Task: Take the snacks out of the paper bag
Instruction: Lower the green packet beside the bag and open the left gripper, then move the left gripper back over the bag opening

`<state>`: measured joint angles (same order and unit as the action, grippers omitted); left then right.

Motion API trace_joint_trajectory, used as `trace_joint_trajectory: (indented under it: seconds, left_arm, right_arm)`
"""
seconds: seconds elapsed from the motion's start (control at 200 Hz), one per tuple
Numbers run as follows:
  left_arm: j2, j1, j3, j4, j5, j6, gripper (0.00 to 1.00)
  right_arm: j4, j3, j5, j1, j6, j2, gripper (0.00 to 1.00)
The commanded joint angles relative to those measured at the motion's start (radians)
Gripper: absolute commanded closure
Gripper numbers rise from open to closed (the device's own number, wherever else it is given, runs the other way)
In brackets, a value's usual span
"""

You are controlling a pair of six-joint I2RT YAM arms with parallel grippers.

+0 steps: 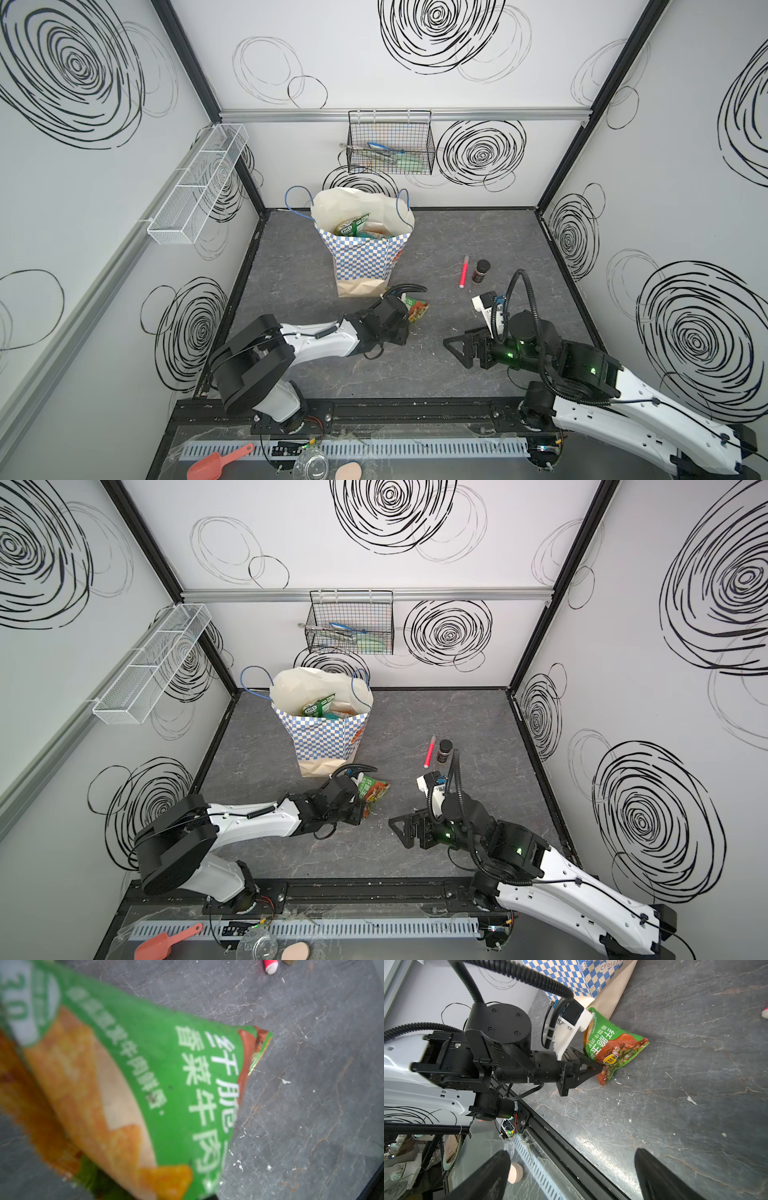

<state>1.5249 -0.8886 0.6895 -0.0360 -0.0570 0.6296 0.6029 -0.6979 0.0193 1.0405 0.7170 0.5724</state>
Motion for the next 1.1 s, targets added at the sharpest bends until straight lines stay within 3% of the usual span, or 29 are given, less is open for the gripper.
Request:
trace_joint_trajectory:
  seconds: [0.0, 0.125, 0.275, 0.525, 0.635, 0.84, 0.991, 1.096]
  left_arm:
    - [0.005, 0.008, -0.002, -0.088, 0.015, 0.012, 0.79]
    - [-0.029, 0.007, 0.003, -0.08, 0.012, 0.008, 0.73]
    - [-0.109, 0.007, 0.023, -0.023, 0.002, -0.008, 0.58]
    - [-0.338, 0.008, 0.091, 0.123, -0.05, -0.033, 0.46]
    - [-0.422, 0.031, 0.161, 0.202, -0.058, -0.059, 0.34]
    - [-0.417, 0.181, 0.425, 0.41, -0.044, -0.195, 0.2]
    - [-0.3, 0.361, 0.674, 0.554, 0.041, -0.278, 0.13]
    - [-0.179, 0.45, 0.881, 0.658, 0.044, -0.325, 0.11]
  right_arm:
    - [0.006, 0.006, 0.003, 0.0, 0.02, -0.021, 0.03]
    - [0.011, -0.005, -0.004, 0.0, 0.021, -0.028, 0.03]
    - [-0.003, -0.018, -0.009, -0.001, 0.02, -0.02, 0.03]
    - [-0.031, -0.028, -0.023, -0.001, 0.019, -0.015, 0.03]
    - [-0.031, -0.041, -0.042, -0.001, 0.017, -0.023, 0.02]
    - [-0.018, -0.053, -0.059, -0.001, 0.017, -0.052, 0.03]
    - [-0.025, -0.088, -0.042, 0.0, 0.027, -0.035, 0.03]
    - [0.003, -0.173, -0.022, 0.0, 0.012, 0.027, 0.03]
